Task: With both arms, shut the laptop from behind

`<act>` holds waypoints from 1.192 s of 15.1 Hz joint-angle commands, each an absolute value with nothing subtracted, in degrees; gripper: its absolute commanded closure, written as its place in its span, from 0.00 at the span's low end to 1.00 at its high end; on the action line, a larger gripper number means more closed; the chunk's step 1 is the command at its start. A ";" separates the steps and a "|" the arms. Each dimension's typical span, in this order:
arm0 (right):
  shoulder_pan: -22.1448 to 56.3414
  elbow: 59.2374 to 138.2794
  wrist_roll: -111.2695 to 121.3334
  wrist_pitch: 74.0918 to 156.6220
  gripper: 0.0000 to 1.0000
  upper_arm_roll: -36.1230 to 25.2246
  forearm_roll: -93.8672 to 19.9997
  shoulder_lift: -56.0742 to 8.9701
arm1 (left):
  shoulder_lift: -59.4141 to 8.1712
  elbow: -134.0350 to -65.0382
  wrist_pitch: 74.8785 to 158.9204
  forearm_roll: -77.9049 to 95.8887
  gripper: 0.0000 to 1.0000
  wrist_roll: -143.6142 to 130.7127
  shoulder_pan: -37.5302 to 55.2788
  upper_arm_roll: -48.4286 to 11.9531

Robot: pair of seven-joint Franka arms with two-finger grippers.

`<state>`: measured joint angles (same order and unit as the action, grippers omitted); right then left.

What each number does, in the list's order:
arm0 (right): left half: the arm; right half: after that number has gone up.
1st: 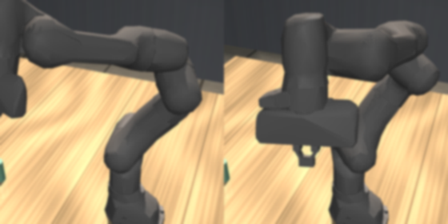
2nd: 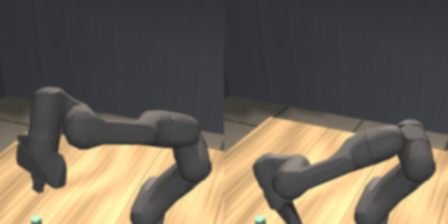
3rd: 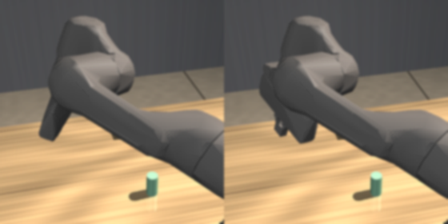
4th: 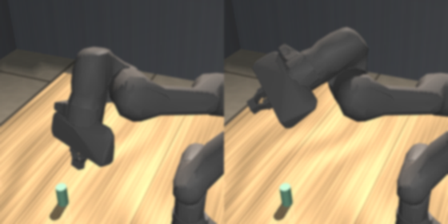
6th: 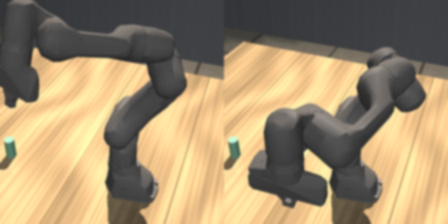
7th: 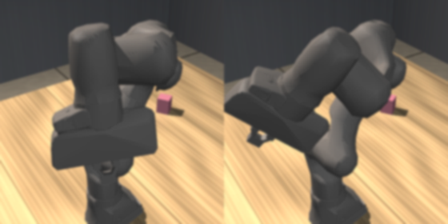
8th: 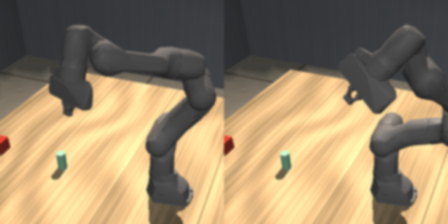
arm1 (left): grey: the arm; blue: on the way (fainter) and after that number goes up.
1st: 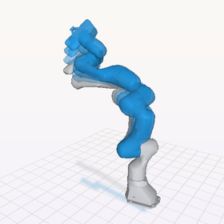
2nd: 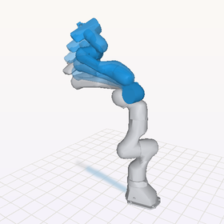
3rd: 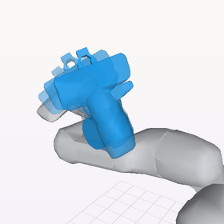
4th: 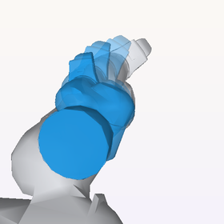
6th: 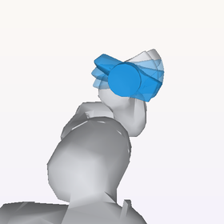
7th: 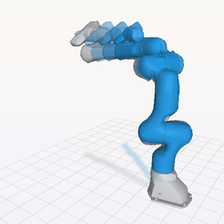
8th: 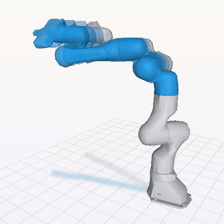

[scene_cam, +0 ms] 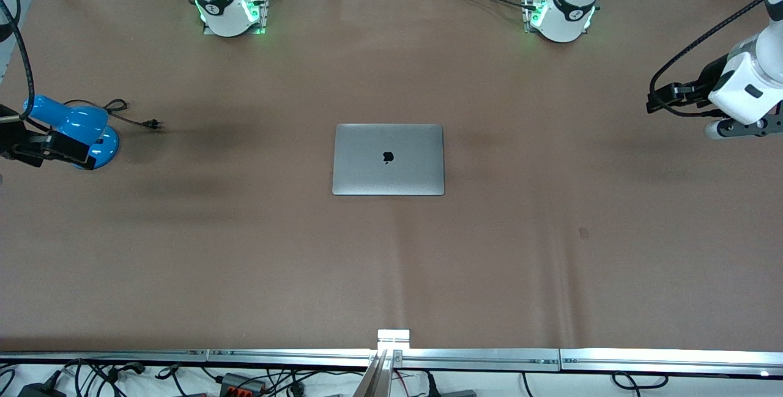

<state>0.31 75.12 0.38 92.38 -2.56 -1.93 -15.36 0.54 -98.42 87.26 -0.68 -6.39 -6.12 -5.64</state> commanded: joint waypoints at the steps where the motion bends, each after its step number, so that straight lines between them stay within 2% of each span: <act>1: -0.70 82.24 2.73 93.77 0.00 -1.58 -0.62 -10.30 | 2.20 -99.05 87.80 -1.32 0.00 -7.21 -6.15 -5.80; 5: -0.53 95.42 2.46 98.25 0.00 -1.58 0.96 -1.07 | 1.85 -98.35 87.72 -1.32 0.00 -6.77 -6.06 -5.71; 7: -0.70 98.34 2.46 98.61 0.00 -1.58 1.05 0.87 | 1.76 -98.35 87.63 -1.23 0.00 -6.77 -6.06 -5.80; 18: -0.70 98.17 2.55 97.74 0.00 -1.58 1.06 1.85 | 1.67 -98.35 87.19 -1.23 0.00 -6.77 -6.06 -6.24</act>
